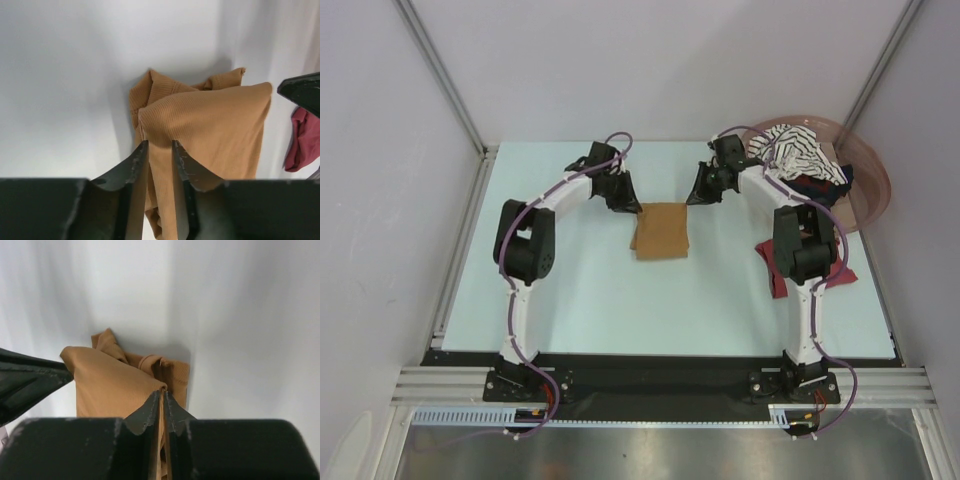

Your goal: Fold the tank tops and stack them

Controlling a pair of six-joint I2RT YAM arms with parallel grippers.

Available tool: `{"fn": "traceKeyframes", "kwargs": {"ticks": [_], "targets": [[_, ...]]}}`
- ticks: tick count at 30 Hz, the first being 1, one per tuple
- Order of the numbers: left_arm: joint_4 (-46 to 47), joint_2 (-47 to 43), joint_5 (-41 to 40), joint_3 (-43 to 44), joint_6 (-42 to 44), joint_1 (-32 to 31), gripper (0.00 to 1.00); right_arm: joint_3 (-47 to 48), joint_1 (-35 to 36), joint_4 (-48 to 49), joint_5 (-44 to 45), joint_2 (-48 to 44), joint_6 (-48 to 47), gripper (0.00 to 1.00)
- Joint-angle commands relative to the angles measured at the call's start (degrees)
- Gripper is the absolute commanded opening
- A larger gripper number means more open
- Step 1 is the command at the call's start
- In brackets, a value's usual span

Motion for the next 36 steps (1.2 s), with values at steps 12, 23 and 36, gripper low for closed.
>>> {"fn": "traceKeyframes", "kwargs": {"ticks": [12,23,36], "targets": [[2.84,-10.72,-4.97,-4.66,0.76,0.50,0.63,-8.40,-0.89,8.54,-2.02,-9.58,1.61,0.35],[10.75,-14.97,7.05,-8.39,0.24,-1.43,0.55,-32.23,4.02,31.92,-25.65,-20.93,9.69,0.08],[14.97,4.53,15.33,2.60,-5.83,-2.48,0.50,-37.25,7.20,63.28,-35.33,-0.91,26.91,0.00]]}}
